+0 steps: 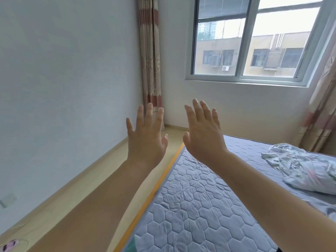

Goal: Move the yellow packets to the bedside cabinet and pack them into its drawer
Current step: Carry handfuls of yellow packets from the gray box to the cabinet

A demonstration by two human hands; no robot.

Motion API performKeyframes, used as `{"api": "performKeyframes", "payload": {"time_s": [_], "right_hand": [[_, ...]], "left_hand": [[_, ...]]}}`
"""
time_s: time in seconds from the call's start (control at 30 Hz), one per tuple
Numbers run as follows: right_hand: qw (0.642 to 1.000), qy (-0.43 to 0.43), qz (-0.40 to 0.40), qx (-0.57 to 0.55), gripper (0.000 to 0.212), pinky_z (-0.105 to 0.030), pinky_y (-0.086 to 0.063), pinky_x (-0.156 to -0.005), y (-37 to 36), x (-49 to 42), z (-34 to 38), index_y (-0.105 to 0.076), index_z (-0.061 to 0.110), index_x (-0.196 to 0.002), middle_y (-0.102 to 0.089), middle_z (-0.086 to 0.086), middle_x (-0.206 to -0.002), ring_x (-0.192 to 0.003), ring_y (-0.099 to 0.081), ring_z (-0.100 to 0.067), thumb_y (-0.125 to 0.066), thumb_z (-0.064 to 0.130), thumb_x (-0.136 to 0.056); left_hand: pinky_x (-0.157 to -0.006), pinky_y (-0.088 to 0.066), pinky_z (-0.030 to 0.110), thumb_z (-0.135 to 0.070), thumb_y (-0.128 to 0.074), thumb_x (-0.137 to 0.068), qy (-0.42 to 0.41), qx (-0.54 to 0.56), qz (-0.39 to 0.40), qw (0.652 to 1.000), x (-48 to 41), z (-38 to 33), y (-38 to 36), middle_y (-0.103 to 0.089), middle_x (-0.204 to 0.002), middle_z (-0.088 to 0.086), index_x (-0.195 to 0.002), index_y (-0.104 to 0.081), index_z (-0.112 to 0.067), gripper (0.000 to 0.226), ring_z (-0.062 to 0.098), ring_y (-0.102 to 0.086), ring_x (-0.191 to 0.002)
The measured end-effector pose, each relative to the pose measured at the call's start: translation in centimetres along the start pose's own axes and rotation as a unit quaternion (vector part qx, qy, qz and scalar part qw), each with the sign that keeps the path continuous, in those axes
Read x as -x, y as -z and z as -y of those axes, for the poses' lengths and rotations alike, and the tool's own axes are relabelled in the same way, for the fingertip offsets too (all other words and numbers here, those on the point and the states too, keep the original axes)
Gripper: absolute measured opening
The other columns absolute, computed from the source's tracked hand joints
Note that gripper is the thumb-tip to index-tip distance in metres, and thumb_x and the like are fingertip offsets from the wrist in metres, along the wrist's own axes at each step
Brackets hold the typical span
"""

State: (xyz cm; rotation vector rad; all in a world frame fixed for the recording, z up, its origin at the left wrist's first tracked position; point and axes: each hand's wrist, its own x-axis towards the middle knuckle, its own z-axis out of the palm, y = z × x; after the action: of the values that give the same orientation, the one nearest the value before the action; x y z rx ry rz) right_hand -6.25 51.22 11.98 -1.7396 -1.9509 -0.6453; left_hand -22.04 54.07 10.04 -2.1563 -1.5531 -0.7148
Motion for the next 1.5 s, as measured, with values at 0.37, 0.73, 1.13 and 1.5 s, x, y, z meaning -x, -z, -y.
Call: {"api": "performKeyframes", "payload": {"time_s": [0.37,0.73,1.13,1.5], "right_hand": [[0.998,-0.061,-0.014,-0.017,0.069,-0.049,-0.014,-0.116,-12.8,-13.8,6.8,-0.030,0.008,-0.146,-0.023,-0.015,-0.155,-0.144,-0.018,-0.033,-0.057,0.020,-0.084],[0.991,-0.130,-0.007,-0.039,0.068,-0.045,-0.008,-0.118,-26.1,-26.9,22.0,-0.022,0.011,-0.148,-0.014,-0.011,-0.157,-0.145,-0.009,-0.029,-0.052,0.020,-0.087],[0.982,-0.183,-0.021,0.042,0.072,-0.054,-0.028,-0.110,-37.0,-45.2,38.4,-0.039,0.005,-0.140,-0.035,-0.019,-0.148,-0.138,-0.032,-0.037,-0.067,0.019,-0.074],[0.966,-0.220,-0.005,0.133,0.073,-0.052,-0.024,-0.112,-43.2,-53.2,33.9,-0.037,0.006,-0.142,-0.030,-0.018,-0.151,-0.141,-0.027,-0.035,-0.067,0.021,-0.077]], "left_hand": [[-0.113,-0.008,0.060,-0.040,-0.040,-0.097,-0.044,0.025,0.002,0.999,-12.1,13.7,-10.1,0.003,-0.161,0.008,-0.154,-0.002,-0.022,0.071,0.029,0.006,-0.148],[-0.110,-0.013,0.064,-0.041,-0.040,-0.096,-0.122,0.016,0.007,0.992,-20.3,35.4,-18.9,0.002,-0.161,0.007,-0.154,0.001,-0.017,0.075,0.029,0.005,-0.148],[-0.102,-0.030,0.065,-0.038,-0.061,-0.082,-0.197,0.045,-0.007,0.979,-32.5,59.3,-28.5,-0.030,-0.154,0.015,-0.148,-0.029,-0.013,0.078,0.036,-0.026,-0.142],[-0.102,-0.027,0.069,-0.039,-0.065,-0.080,-0.245,0.126,-0.020,0.961,-43.8,56.8,-37.3,-0.030,-0.154,0.014,-0.148,-0.028,-0.013,0.082,0.037,-0.025,-0.143]]}}
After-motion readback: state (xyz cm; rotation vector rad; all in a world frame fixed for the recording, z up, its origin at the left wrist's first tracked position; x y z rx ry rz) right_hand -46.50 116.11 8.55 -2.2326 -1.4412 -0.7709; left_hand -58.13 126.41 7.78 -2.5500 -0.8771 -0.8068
